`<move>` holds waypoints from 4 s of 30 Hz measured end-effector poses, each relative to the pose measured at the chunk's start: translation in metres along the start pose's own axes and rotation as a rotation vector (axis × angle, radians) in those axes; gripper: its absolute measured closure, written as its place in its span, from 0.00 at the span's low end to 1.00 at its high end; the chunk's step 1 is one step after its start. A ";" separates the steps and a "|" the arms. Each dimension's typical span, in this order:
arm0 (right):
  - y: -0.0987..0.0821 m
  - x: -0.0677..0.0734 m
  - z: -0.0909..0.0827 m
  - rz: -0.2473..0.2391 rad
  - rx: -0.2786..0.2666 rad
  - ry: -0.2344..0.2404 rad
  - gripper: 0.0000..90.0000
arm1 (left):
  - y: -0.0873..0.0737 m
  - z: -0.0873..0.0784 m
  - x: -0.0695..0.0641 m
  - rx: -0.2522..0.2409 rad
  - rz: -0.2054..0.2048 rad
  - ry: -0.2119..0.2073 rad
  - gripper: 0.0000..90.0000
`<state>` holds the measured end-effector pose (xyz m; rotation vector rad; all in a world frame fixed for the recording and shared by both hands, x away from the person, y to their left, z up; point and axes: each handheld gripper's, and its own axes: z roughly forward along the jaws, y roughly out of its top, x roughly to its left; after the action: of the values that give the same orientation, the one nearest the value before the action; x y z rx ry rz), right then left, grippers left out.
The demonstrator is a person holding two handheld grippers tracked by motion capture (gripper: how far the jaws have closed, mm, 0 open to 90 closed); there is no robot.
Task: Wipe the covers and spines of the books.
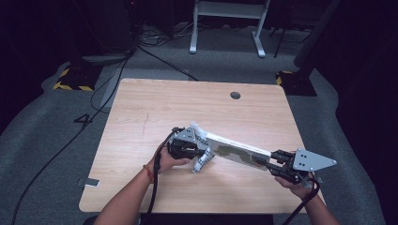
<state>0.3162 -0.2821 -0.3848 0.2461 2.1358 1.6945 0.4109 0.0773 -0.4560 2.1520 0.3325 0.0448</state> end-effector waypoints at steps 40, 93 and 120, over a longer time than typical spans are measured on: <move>-0.022 0.002 0.010 0.066 0.033 0.014 0.88 | -0.002 -0.014 0.000 -0.188 -0.068 -0.010 0.90; -0.020 -0.011 -0.001 0.169 -0.053 0.000 0.87 | 0.005 -0.010 -0.009 -0.231 -0.001 -0.032 0.88; -0.033 -0.008 0.021 0.179 0.245 0.055 0.86 | 0.014 -0.028 -0.015 -0.271 0.048 -0.010 0.90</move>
<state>0.3358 -0.2751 -0.4192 0.4789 2.4262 1.5444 0.3949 0.0885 -0.4276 1.8903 0.2538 0.1009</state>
